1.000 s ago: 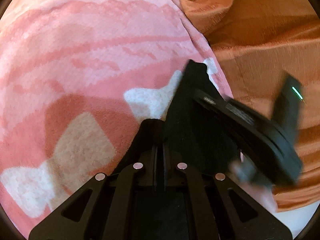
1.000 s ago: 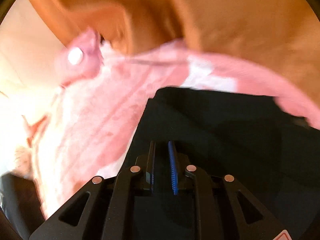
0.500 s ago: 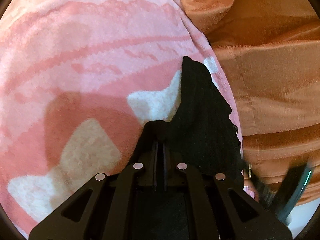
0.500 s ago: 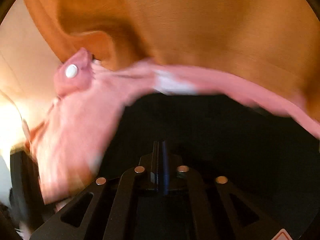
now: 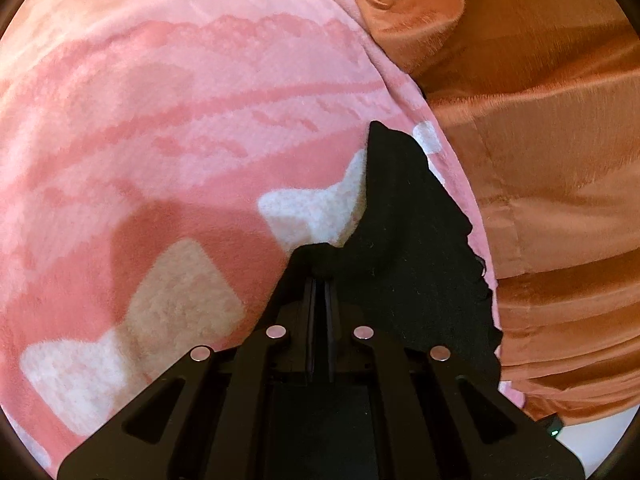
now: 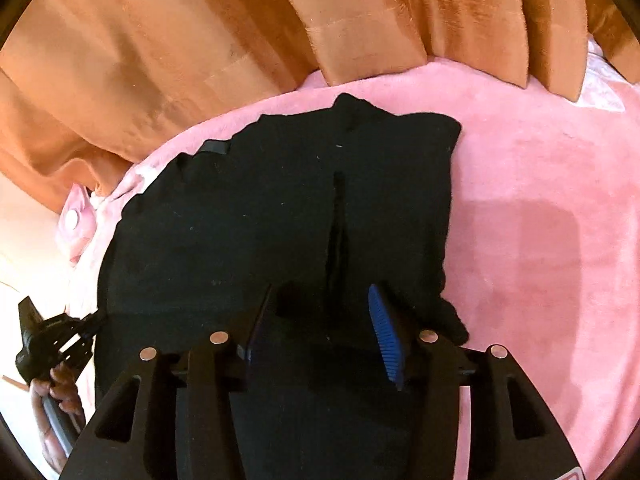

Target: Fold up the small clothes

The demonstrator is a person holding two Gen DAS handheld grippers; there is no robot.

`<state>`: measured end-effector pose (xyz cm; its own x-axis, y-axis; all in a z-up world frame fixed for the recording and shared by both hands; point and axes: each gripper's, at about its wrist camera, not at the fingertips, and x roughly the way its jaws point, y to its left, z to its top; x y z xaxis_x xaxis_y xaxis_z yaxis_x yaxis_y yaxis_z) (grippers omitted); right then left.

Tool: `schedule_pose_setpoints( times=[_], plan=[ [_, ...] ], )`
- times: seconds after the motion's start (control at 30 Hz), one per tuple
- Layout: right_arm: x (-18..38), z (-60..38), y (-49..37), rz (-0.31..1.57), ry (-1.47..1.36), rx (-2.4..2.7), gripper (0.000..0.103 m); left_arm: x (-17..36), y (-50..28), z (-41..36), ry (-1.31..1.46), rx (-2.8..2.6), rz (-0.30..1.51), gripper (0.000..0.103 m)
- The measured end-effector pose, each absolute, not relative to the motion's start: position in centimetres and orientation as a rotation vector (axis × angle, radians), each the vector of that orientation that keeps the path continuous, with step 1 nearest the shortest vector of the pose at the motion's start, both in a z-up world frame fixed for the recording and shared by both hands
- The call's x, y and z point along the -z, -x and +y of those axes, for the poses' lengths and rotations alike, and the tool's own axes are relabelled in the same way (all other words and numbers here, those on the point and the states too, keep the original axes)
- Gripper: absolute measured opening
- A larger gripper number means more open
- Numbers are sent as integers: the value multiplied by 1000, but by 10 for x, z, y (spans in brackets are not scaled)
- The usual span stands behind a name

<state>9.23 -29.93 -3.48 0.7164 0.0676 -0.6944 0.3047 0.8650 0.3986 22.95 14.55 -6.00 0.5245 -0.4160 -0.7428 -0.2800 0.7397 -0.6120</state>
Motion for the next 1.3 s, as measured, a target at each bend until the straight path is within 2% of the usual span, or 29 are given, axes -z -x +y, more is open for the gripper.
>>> schedule_pose_setpoints(
  times=[0.03,0.07,0.23,0.37,0.5,0.63,0.67,0.7,0.77,0.83,0.87,0.9,0.93,0.97,1.1,1.23,1.3],
  plan=[
    [31,-299,-94,771,-518,128,41,58,-230,143,747,86,1038,3],
    [28,-296,-98,767,-534,78,1,57,-231,142,730,81,1031,2],
    [-12,-283,-84,672,-444,91,2,49,-234,146,615,43,1006,0],
    [35,-318,-90,803,-518,201,2,56,-238,167,628,34,1017,0],
    [6,-304,-87,747,-469,146,3,49,-232,169,612,49,1018,0],
    [12,-295,-93,783,-466,144,6,35,-223,161,681,184,1006,1],
    [14,-291,-96,792,-465,154,11,35,-222,155,716,234,1009,6],
    [16,-290,-97,799,-461,166,12,38,-223,150,753,269,1019,18],
    [17,-291,-98,798,-467,177,13,50,-229,137,805,307,1064,34],
    [19,-294,-93,790,-485,195,24,62,-234,131,838,291,1085,33],
    [20,-295,-94,785,-488,200,32,66,-235,129,857,280,1073,26],
    [24,-294,-96,790,-482,200,31,65,-238,127,839,256,1056,10],
    [26,-295,-96,801,-480,189,26,61,-241,125,796,232,1039,3],
    [26,-293,-98,799,-487,159,6,59,-243,125,780,215,1022,3],
    [-2,-280,-90,715,-457,76,4,55,-247,138,739,115,999,3],
    [35,-299,-97,834,-452,136,2,59,-247,136,674,122,1003,3],
    [31,-304,-94,821,-484,127,1,58,-247,135,654,132,1005,3]
  ],
)
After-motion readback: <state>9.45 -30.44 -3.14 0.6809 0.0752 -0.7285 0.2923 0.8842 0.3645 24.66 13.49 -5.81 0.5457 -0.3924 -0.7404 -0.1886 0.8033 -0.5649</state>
